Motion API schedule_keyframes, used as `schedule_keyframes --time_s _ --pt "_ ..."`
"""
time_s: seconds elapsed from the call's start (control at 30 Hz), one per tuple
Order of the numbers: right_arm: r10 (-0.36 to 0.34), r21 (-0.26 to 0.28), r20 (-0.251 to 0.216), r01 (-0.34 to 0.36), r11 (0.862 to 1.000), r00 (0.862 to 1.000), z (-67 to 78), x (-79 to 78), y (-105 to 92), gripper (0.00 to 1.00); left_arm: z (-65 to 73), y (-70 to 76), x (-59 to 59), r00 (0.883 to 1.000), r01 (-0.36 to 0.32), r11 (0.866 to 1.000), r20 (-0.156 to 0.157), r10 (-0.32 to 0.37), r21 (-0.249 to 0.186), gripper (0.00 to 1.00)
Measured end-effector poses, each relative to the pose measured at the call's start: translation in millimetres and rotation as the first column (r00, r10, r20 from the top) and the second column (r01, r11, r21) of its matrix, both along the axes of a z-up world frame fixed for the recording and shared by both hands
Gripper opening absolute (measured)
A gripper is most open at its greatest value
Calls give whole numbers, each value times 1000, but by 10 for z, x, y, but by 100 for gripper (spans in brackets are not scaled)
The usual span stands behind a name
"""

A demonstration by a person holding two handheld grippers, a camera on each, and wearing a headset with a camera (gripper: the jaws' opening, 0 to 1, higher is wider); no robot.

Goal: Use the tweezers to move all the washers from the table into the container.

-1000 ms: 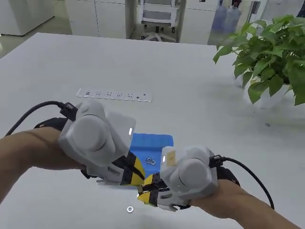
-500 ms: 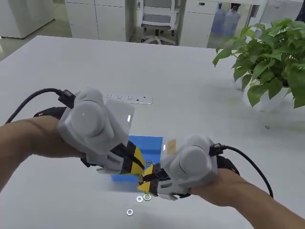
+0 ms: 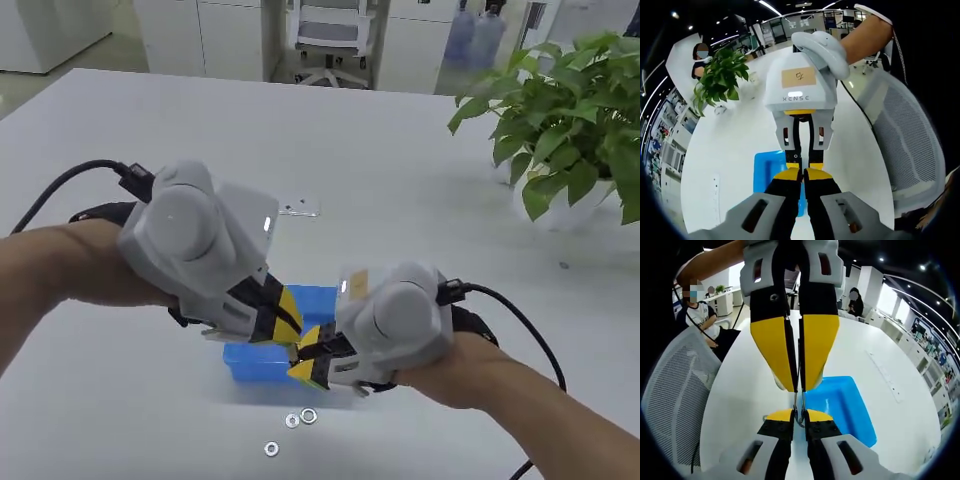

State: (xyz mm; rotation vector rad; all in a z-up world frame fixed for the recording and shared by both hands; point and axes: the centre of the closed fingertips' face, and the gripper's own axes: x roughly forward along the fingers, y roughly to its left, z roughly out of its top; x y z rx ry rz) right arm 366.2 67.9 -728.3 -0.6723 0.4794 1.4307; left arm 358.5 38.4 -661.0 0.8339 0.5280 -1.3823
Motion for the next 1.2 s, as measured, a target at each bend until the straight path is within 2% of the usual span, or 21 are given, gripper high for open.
schedule_keyframes --time_s 0.43,1.2 --pt "-13 9 -14 13 1000 1000 -64 227 32 10 -56 26 204 1000 -1 1000 -4 1 1 6" --pt "-23 14 -69 24 1000 997 -314 491 100 10 -314 113 504 999 -6 1000 -38 6 8 6"
